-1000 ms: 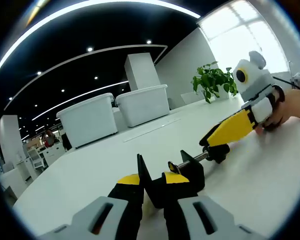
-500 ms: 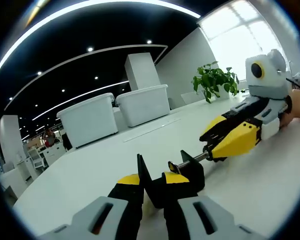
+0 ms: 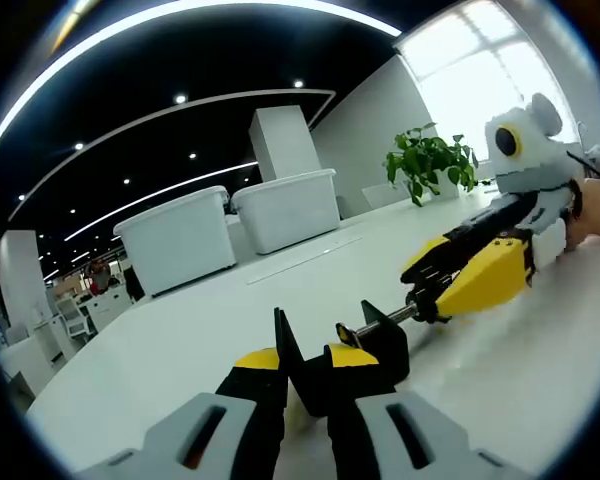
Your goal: Clamp the fixed fixture on the desktop, loosen the retaining clip, secure it to the edge of the desk, and tighten the retaining clip.
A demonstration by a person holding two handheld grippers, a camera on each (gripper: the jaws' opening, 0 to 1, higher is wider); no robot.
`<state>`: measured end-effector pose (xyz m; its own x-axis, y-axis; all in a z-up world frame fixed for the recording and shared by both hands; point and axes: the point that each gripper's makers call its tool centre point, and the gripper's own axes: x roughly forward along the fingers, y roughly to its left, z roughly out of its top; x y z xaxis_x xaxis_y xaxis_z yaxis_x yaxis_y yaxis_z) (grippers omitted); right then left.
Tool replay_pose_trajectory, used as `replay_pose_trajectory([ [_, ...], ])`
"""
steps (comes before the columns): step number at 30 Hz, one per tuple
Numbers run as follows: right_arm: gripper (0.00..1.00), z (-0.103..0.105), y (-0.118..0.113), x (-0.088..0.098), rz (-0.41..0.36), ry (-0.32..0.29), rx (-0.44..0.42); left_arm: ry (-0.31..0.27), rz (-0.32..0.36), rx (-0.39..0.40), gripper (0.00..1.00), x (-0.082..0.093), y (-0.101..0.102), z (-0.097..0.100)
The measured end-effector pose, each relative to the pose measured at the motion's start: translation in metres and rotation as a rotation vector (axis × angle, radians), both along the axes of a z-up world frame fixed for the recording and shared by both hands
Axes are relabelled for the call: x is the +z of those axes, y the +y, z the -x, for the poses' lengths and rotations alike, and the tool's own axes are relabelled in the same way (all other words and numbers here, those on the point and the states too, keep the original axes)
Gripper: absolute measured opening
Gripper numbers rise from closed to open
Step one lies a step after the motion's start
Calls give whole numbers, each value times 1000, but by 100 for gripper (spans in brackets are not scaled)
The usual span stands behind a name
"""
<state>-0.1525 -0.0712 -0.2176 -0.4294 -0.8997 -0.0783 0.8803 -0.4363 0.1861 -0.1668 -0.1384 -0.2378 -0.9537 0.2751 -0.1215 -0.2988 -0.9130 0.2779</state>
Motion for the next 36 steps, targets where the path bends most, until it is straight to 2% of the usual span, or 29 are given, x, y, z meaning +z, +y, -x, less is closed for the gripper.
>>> replay_pose_trajectory([
  [1,25,6,4,-2,10,-45,-20,0,0,0,15,0,0,0],
  [3,24,6,4,-3,41,-122,7,1,1,-2,15,0,0,0],
  [6,24,5,0,-6,24,-118,29,1,1,-3,15,0,0,0],
  [10,25,3,-3,-11,-23,-70,33,1,1,-3,15,0,0,1],
  [12,25,2,-3,-11,-54,-1,39,1,2,-3,15,0,0,1],
  [14,24,10,-2,-11,-80,55,38,1,2,-3,15,0,0,1],
  [17,24,7,-4,-11,-118,140,37,1,2,0,15,0,0,1],
  [21,24,2,-6,-11,-126,161,37,1,2,1,15,0,0,1],
  [28,23,-8,-12,-8,-227,395,18,0,2,9,15,0,-2,1],
  [31,24,-10,-13,-9,-233,401,13,0,1,10,15,0,-2,1],
  [36,25,-10,-13,-9,-225,342,3,0,2,10,15,0,-2,1],
])
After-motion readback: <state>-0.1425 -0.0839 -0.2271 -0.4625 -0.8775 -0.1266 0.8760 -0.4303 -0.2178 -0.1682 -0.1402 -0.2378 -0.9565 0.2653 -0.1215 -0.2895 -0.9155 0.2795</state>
